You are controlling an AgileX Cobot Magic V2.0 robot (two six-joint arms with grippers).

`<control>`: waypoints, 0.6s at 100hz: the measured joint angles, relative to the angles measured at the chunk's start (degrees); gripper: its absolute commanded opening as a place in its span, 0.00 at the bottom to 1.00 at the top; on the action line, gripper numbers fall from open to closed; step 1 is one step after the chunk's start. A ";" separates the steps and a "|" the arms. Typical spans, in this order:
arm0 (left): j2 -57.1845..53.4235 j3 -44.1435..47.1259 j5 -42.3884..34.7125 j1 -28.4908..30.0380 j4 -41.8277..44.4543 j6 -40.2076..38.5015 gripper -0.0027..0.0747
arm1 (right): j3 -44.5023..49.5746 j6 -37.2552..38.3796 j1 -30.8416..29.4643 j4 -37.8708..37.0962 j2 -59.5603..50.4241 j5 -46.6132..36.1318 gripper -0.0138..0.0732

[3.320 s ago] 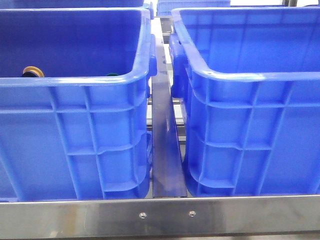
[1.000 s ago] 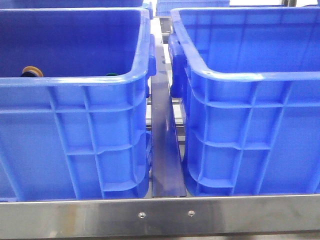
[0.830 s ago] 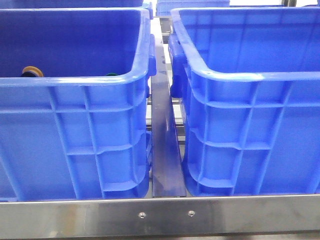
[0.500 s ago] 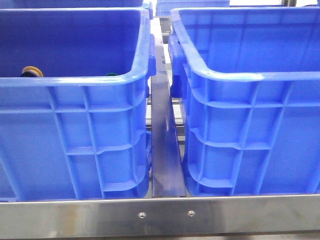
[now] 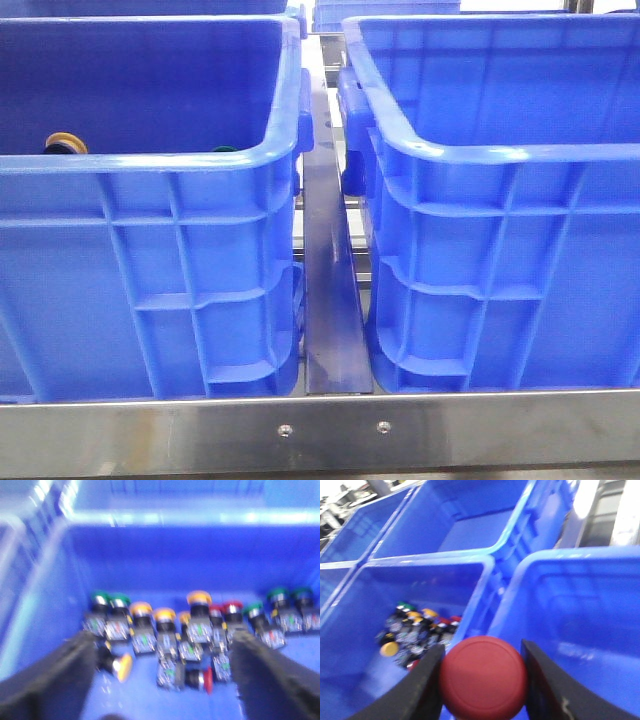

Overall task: Pick red and yellow buttons and place in box
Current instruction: 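Lower the red button into the empty bin with the right gripper and release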

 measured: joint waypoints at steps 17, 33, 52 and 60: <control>-2.27 0.94 -0.62 0.00 2.45 0.00 0.02 | 0.62 -5.63 0.00 0.01 0.00 -8.31 0.37; -2.32 1.03 -0.75 0.00 2.99 0.00 0.01 | 2.02 -13.25 0.00 2.07 1.63 -17.11 0.37; -2.32 1.03 -0.88 0.00 2.99 0.00 0.01 | 2.02 -25.72 0.69 8.75 8.15 -22.78 0.37; -2.32 1.03 -1.02 0.00 2.99 0.00 0.01 | 2.02 -33.06 1.76 12.40 11.87 -24.62 0.37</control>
